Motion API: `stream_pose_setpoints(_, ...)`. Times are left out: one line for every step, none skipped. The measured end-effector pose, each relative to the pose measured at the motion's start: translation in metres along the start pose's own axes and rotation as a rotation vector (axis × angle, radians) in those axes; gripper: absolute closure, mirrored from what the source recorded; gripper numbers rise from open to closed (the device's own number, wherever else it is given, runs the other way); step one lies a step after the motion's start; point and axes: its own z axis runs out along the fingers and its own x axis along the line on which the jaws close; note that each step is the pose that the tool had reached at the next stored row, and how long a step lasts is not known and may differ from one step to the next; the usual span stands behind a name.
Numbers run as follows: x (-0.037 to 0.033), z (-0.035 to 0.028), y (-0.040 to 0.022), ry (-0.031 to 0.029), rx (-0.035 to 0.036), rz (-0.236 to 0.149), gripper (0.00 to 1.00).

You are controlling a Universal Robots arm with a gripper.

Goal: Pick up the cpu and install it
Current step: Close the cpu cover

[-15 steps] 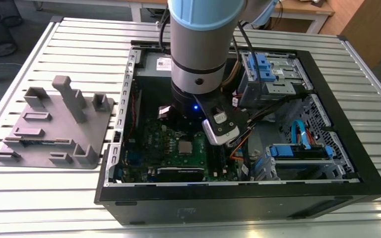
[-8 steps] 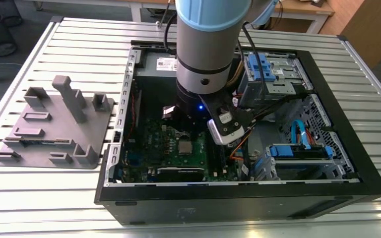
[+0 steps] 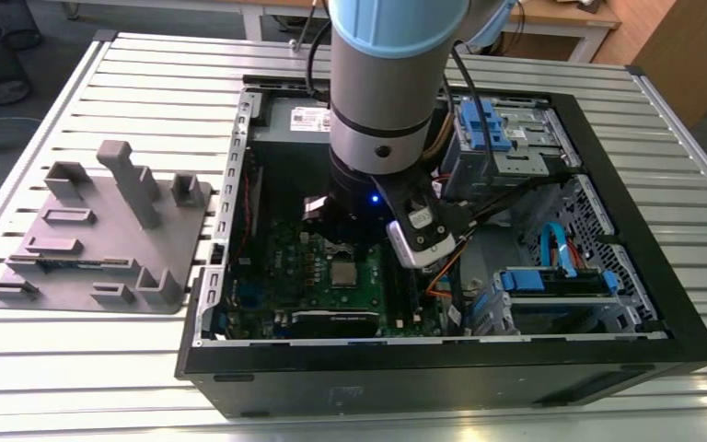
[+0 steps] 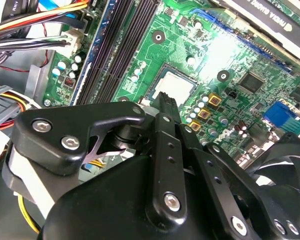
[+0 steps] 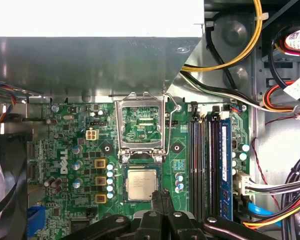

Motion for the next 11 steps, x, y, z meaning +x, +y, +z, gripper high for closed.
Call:
stream_pose_setpoints(-0.0001,0.0001,0.0003,0.0000,0.0000,0.000,0.89)
stream_pose_setpoints(0.0000,0.0000,0.0006,0.0001,0.0002,0.000,0.89)
stream_pose_setpoints(0.0000,0.0002,0.0009,0.0000,0.0001,0.000,0.89)
stream_pose_setpoints(0.0001,0.0004,0.0013,0.0000,0.0000,0.000,0.89)
stream_pose_setpoints(0.0001,0.0006,0.0018,0.0000,0.0001,0.000,0.89)
stream_pose_setpoints(0.0001,0.0008,0.0024,0.0001,0.0001,0.000,0.89)
stream_pose_setpoints(0.0002,0.0012,0.0029,0.0000,0.0000,0.000,0.89)
stream_pose_setpoints(0.0001,0.0016,0.0034,0.0000,-0.0002,0.000,0.89)
stream_pose_setpoints(0.0002,0.0020,0.0038,-0.0001,-0.0002,0.000,0.89)
stream_pose_setpoints(0.0002,0.0025,0.0042,-0.0001,-0.0003,0.000,0.89)
stream_pose_setpoints(0.0002,0.0029,0.0045,0.0000,-0.0001,0.000,0.89)
